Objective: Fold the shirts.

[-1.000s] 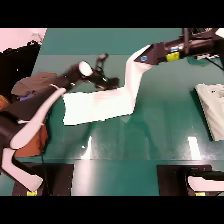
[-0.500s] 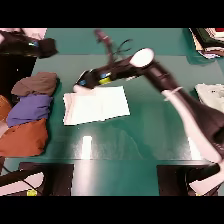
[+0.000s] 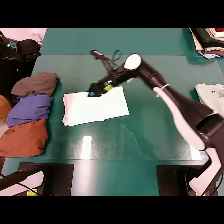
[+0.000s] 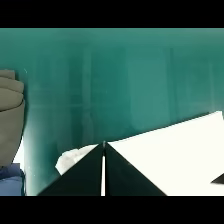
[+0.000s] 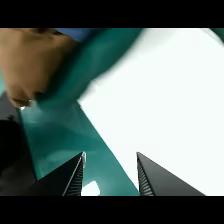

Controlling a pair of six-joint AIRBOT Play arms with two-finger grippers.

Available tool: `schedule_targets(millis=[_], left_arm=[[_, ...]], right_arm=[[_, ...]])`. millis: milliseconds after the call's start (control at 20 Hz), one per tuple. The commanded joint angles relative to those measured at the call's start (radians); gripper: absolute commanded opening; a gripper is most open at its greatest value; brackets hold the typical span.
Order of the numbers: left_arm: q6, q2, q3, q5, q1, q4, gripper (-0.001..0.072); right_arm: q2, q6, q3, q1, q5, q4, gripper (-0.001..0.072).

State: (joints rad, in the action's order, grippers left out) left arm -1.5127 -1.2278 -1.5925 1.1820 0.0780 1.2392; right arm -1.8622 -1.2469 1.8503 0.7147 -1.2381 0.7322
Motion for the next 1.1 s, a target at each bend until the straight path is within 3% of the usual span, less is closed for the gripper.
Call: schedule_targets(millis=[0,150,200,250,450,500,650,700,800,950,1050], left_arm=[[0.003,0.003,0.0,0.012,0.003,0.002,0.0025],[0.006,0.003,0.0,-0.018,0.003,0.002,0.0025],[0.006,0.002,0.0,-0.029,0.003,0.001,0.0025],[0.006,0.002,0.0,-0.04,0.003,-0.006,0.0025],[0.024,0.0,0.0,-0.068,0.003,-0.014,0.0024],[0.028,0.0,0.0,-0.076,0.003,-0.014,0.0025],[0.028,0.0,0.0,-0.086,0.003,-0.014,0.0025],[0.028,0.0,0.0,-0.086,0.003,-0.014,0.0025],[0.028,0.0,0.0,-0.083,0.003,-0.015,0.0025],[0.028,0.0,0.0,-0.064,0.003,-0.023,0.0025],[0.028,0.0,0.0,-0.064,-0.005,-0.042,0.0024]], right_arm=[[0.095,-0.055,-0.18,-0.163,-0.053,0.11,0.0364],[0.164,-0.055,-0.345,-0.31,-0.027,0.107,0.0371],[0.17,-0.055,-0.389,-0.352,-0.026,0.104,0.0492],[0.166,-0.055,-0.429,-0.38,-0.022,0.089,0.0663],[0.09,-0.04,-0.517,-0.408,0.025,-0.081,0.0665],[0.063,-0.016,-0.509,-0.391,0.028,-0.112,0.0625],[-0.024,-0.009,-0.422,-0.298,0.041,-0.138,0.0621],[-0.05,-0.009,-0.383,-0.267,0.045,-0.139,0.0569],[-0.099,-0.009,-0.303,-0.203,0.057,-0.138,0.0541],[-0.15,-0.009,-0.2,-0.129,0.06,-0.137,0.0255],[-0.153,-0.004,-0.166,-0.102,0.064,-0.127,0.0013]])
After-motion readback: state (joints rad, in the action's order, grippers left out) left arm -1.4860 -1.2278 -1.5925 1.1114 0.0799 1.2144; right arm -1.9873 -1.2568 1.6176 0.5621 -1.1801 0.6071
